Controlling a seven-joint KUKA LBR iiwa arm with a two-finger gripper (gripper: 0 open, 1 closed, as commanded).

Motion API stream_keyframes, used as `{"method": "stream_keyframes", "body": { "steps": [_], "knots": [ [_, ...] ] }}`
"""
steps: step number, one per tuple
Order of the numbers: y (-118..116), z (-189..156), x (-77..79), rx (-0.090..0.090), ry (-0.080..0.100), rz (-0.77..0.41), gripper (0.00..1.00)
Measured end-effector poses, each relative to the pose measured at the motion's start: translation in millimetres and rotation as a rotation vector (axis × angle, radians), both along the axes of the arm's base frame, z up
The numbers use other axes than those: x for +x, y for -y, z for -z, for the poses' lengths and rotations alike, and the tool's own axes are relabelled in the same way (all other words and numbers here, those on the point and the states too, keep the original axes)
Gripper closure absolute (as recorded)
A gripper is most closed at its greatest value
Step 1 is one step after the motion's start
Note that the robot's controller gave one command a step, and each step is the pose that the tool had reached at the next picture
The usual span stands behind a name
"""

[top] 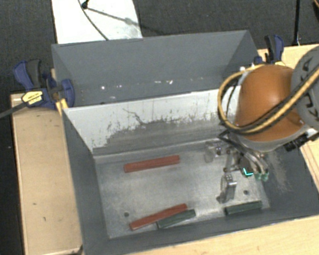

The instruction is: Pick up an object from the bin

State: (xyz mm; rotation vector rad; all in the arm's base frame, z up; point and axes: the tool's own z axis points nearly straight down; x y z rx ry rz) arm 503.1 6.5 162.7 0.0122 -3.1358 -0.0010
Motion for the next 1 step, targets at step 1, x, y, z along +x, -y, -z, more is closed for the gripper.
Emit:
{"method": "stream_keyframes", "body": {
  "steps": [1],
  "knots": [
    [-65.2,88.2,29.4,0.002,0.002,-0.058,0.0]
  ]
}}
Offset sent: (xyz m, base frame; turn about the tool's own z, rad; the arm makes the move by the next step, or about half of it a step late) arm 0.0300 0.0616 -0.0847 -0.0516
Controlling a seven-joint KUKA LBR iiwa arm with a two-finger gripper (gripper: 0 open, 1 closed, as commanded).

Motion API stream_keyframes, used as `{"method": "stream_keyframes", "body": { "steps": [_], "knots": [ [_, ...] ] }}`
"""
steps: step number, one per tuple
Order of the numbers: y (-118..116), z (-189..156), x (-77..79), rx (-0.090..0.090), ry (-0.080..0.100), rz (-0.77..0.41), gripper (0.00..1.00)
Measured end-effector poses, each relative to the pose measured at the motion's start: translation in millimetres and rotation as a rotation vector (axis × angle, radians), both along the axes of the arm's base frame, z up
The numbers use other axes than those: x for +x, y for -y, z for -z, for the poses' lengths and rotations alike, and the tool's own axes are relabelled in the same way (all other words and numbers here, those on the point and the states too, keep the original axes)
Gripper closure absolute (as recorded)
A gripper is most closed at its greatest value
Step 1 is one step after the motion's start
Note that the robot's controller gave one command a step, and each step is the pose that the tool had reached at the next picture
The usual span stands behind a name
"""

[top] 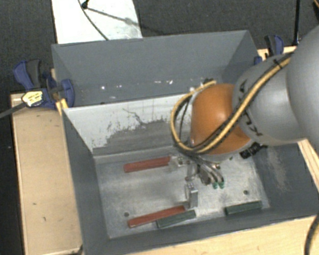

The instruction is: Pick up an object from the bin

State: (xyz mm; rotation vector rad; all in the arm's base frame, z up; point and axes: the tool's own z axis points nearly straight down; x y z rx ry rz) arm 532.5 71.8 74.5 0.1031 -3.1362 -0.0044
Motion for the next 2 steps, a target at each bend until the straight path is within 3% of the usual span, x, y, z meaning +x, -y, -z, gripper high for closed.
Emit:
{"method": "stream_keyframes", "body": {
  "steps": [1,2],
  "knots": [
    [-43.6,-4.6,60.3,0.0,0.01,-0.303,0.0],
    [-48.0,3.8,51.8,-0.001,0.005,-0.357,0.0]
  ]
}}
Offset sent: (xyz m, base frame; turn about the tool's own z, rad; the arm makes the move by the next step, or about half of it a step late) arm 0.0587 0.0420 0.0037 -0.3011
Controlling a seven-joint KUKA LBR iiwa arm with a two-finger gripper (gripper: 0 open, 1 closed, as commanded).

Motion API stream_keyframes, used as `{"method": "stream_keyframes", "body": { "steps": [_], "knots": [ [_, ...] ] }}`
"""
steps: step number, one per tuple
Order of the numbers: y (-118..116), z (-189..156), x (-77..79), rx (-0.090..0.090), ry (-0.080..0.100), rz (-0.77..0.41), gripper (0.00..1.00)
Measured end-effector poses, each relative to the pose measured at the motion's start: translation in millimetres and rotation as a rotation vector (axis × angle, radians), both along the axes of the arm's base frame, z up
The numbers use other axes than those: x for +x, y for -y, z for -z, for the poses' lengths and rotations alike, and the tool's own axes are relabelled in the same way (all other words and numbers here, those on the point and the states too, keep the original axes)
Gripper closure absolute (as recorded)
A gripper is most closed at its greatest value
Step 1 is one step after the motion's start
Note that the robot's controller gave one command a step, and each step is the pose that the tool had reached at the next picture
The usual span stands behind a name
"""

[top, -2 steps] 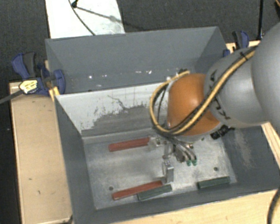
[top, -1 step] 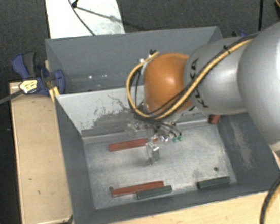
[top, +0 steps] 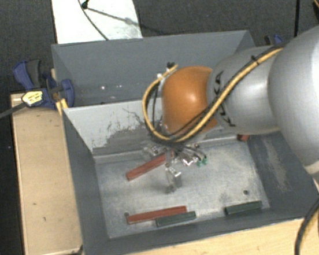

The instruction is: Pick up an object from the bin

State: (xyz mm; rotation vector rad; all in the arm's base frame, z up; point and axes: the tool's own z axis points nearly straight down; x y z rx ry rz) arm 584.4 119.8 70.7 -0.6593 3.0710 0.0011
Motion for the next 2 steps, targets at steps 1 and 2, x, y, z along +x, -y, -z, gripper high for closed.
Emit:
{"method": "stream_keyframes", "body": {
  "steps": [1,2],
  "knots": [
    [0.0,-0.2,0.2,0.0,0.0,0.002,1.0],
    [12.3,-145.3,3.4,0.001,0.012,-0.177,1.0]
  ]
}}
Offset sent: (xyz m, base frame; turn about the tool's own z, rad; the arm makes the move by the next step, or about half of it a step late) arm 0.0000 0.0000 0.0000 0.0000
